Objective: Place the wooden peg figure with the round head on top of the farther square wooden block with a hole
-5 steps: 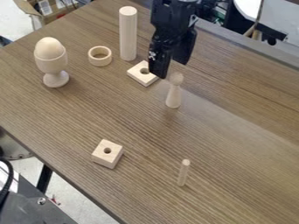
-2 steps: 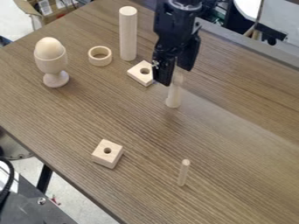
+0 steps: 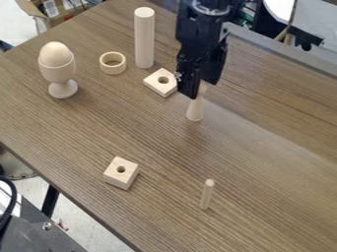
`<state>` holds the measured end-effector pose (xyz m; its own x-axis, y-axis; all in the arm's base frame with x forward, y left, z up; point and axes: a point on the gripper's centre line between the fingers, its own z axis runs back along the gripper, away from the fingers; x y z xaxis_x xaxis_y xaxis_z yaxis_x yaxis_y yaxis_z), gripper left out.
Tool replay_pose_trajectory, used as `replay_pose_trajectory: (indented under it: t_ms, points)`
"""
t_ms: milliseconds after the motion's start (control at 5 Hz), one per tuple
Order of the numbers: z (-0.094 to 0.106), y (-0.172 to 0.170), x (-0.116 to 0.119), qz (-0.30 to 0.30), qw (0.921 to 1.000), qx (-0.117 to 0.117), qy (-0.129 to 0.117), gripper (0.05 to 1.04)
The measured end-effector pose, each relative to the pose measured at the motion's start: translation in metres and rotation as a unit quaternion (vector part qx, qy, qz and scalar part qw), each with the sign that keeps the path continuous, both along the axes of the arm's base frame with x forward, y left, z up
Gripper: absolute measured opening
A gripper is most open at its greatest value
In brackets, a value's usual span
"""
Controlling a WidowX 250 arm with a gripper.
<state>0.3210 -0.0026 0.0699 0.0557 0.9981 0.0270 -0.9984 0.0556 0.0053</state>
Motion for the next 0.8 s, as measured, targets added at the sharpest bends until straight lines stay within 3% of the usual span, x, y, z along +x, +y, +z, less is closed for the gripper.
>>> replay_pose_trajectory:
  t_ms: [200,400,600,800]
  points:
    - [0.0,0.0,-0.001,-0.006,0.9999,0.0,0.011,0.371]
    - [0.0,0.0,0.0,-0.01,0.9998,0.0,0.014,0.304]
    - [0.002,0.003,0.003,-0.006,0.9999,0.0,0.008,0.304]
    - [0.016,0.007,0.014,-0.011,0.9998,0.007,-0.016,0.303]
